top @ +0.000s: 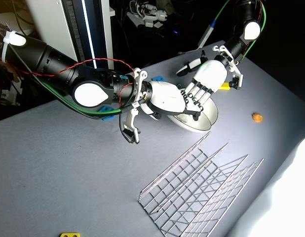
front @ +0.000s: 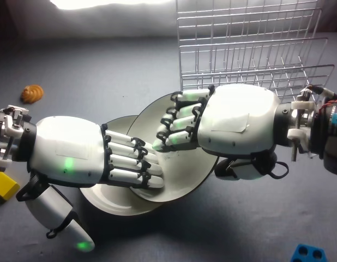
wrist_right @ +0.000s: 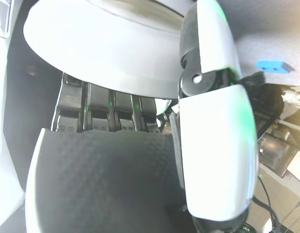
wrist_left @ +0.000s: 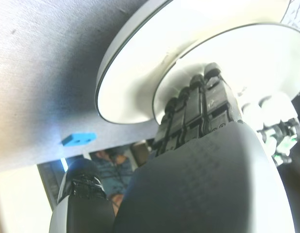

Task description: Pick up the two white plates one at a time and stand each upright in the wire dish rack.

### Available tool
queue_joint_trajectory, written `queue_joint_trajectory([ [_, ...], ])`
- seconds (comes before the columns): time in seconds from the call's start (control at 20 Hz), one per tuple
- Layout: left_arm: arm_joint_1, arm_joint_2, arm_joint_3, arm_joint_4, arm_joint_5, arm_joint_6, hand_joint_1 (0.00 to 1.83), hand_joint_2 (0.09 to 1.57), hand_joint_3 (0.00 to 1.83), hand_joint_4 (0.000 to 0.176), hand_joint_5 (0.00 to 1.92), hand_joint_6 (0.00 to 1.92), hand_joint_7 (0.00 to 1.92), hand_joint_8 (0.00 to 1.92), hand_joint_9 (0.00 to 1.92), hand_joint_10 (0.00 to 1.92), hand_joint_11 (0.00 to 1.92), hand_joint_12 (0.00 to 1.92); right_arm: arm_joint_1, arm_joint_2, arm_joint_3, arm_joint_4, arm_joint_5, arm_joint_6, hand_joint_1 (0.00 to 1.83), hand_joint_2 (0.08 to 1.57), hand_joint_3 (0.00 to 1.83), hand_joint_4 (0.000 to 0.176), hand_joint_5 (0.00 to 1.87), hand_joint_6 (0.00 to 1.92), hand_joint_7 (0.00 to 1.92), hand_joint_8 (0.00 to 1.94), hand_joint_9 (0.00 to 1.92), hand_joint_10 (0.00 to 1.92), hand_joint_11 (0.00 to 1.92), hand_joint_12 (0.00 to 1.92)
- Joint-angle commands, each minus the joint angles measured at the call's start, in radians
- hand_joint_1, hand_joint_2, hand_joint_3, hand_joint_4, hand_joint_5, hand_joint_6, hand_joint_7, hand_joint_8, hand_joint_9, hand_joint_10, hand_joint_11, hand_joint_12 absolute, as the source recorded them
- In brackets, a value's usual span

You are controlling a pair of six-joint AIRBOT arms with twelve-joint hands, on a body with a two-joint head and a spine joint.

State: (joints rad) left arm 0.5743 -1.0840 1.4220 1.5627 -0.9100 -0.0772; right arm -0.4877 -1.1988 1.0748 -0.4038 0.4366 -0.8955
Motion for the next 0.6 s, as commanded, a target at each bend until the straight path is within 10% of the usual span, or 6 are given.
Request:
queue_joint_trajectory([
  [0.0,-0.003,-0.015,-0.002,-0.018,-0.027,-0.004,0.0,1.04,0.0,0.0,0.0,0.0,0.0,0.0,0.0,0.0,0.0,0.0,0.002,0.0,0.001,0.012,0.111,-0.008,1.21,1.05,0.0,0.0,0.57,0.01,0.58,0.01,0.59,0.03,0.23,0.97],
  [0.15,-0.004,-0.015,-0.001,-0.023,-0.027,-0.005,0.0,1.06,0.01,0.0,0.0,0.0,0.0,0.0,0.0,0.0,0.0,0.0,0.004,-0.001,0.002,0.012,0.11,-0.008,1.18,1.11,0.0,0.0,0.85,0.02,0.9,0.01,0.87,0.03,0.52,0.89],
  [0.2,-0.004,-0.015,0.001,-0.024,-0.027,-0.005,0.0,1.06,0.01,0.0,0.0,0.0,0.0,0.0,0.0,0.0,0.0,0.0,0.004,-0.001,0.002,0.012,0.11,-0.008,1.15,1.15,0.0,0.0,0.89,0.87,0.99,0.04,0.97,0.01,0.67,0.8],
  [0.25,-0.004,-0.016,0.002,-0.024,-0.027,-0.005,0.0,1.05,0.0,0.0,0.0,0.0,0.0,0.0,0.0,0.0,0.0,0.0,0.004,0.0,0.002,0.012,0.111,-0.008,1.19,1.12,0.04,0.0,0.88,1.09,1.0,0.75,1.03,0.01,0.72,0.8],
  [0.45,-0.004,-0.016,0.002,-0.026,-0.028,-0.006,0.0,1.06,0.01,0.0,0.0,0.0,0.0,0.0,0.0,0.0,0.0,0.0,0.007,0.0,0.001,0.012,0.111,-0.007,1.22,1.11,0.0,0.025,0.97,1.03,1.06,0.83,1.21,0.03,0.88,0.84],
  [0.55,-0.008,-0.013,-0.003,-0.026,-0.028,-0.011,0.0,1.06,0.01,0.0,0.0,0.0,0.0,0.0,0.0,0.0,0.0,0.0,0.007,0.0,0.001,0.012,0.111,-0.007,1.37,1.09,0.01,0.0,0.94,1.04,1.06,0.78,1.01,0.98,0.91,0.86],
])
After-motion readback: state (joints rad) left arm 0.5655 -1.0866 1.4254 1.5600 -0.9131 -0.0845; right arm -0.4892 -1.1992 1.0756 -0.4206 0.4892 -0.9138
